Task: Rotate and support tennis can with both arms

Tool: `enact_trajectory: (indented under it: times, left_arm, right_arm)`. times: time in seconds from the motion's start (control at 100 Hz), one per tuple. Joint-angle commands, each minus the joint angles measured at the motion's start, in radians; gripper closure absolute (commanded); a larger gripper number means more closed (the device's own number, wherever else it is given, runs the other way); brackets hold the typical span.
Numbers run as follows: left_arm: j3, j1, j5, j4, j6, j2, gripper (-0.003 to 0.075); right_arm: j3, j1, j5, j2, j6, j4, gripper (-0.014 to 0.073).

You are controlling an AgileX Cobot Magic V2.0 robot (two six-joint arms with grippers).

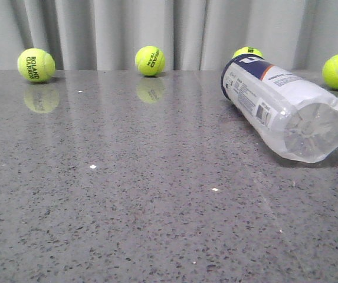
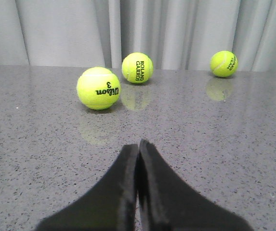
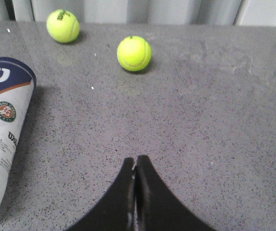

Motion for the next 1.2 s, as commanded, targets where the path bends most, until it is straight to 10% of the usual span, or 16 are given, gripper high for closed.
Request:
enact_trajectory:
  times: [0.0,0.33,1.19]
  left_arm:
    - [0.043,-0.010,-0.073,-0.004,-0.009,-0.034,0.0740]
    - [0.043,-0.010,-0.073,-0.004,-0.009,-0.034,0.0740]
    - [0.043,-0.010,-0.073,-0.004,-0.009,-0.034,0.0740]
  right_arm:
    - [-0.092,0.003,-0.005,0.081,0.001,-0.006,0.0628]
    - [-0.178,0.003,0.111,0.215,0.001,-0.006,-0.0076]
    - [-0.403,0.117,0.315,0.456,-0.021,0.136,0.0003]
